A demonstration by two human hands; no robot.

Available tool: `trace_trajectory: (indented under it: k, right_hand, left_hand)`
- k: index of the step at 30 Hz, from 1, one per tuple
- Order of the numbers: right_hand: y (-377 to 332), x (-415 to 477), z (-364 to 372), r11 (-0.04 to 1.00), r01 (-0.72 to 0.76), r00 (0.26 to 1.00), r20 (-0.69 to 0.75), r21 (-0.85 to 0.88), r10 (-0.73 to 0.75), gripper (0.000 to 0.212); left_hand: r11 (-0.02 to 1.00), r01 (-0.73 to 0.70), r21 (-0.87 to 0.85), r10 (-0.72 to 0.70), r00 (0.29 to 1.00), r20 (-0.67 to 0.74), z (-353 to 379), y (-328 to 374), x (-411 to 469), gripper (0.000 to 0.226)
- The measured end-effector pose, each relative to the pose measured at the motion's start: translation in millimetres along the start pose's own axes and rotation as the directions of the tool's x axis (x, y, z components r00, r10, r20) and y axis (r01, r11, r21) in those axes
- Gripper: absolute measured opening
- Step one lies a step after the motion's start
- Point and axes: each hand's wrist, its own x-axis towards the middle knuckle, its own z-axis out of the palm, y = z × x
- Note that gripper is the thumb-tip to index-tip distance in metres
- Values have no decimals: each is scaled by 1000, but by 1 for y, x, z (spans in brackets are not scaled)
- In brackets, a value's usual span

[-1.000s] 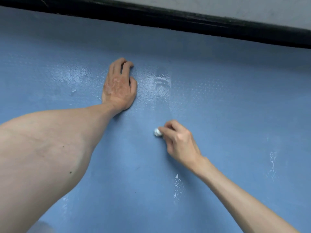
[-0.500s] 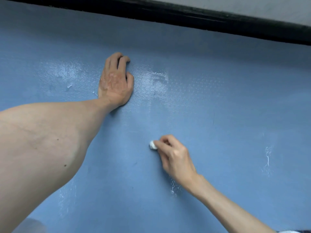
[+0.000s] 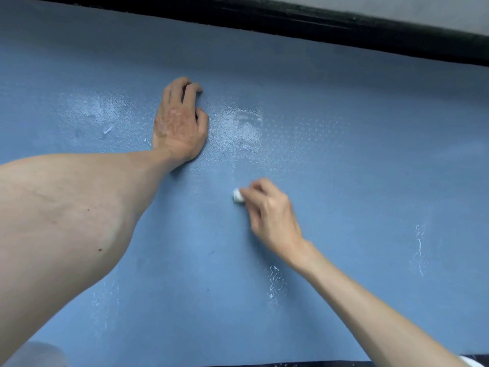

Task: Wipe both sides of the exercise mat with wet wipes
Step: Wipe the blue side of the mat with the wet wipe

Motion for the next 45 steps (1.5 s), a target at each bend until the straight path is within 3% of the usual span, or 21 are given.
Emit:
trace_trajectory:
  k: [4,8,15,21,25,31,36,41,45]
  right_hand:
    - [-13,-86,3,996,37,988,149,85,-50,27]
    - [-10,-67,1,992,68,977,197,104,-87,20]
    - [-2,46,-1,998,-57,998,-6,4,57,26]
    - [-9,-51,9,999,-21,1000,2,50,21,17]
    - [0,-55,21,998,-19,998,-62,59,23,24]
    - [-5,-56,23,998,-15,989,-143,67,24,26]
    - [-6,-51,23,998,-33,989,-139,57,41,33]
    - [-7,-43,11,993,-104,994,-10,56,105,25]
    - [3,-7,-1,985,-172,980,-99,6,172,23]
  left_hand:
    - [1000,-4,-1,4,1000,-5,1,-1,0,35]
    - [1000,-9,-4,9,1000,-6,2,1,-1,37]
    - [1000,-17,15,18,1000,-11,0,0,-2,40]
    - [999,-24,24,24,1000,-20,-2,0,1,39]
    - [998,-48,27,49,998,-40,0,3,1,38]
    - [970,-239,39,237,970,54,-6,16,-26,35]
    - [878,-472,-72,475,846,241,-18,24,-123,20]
    - [869,-494,-32,479,822,309,-15,12,-135,25]
    - [861,-508,-29,494,822,282,-15,11,-135,24]
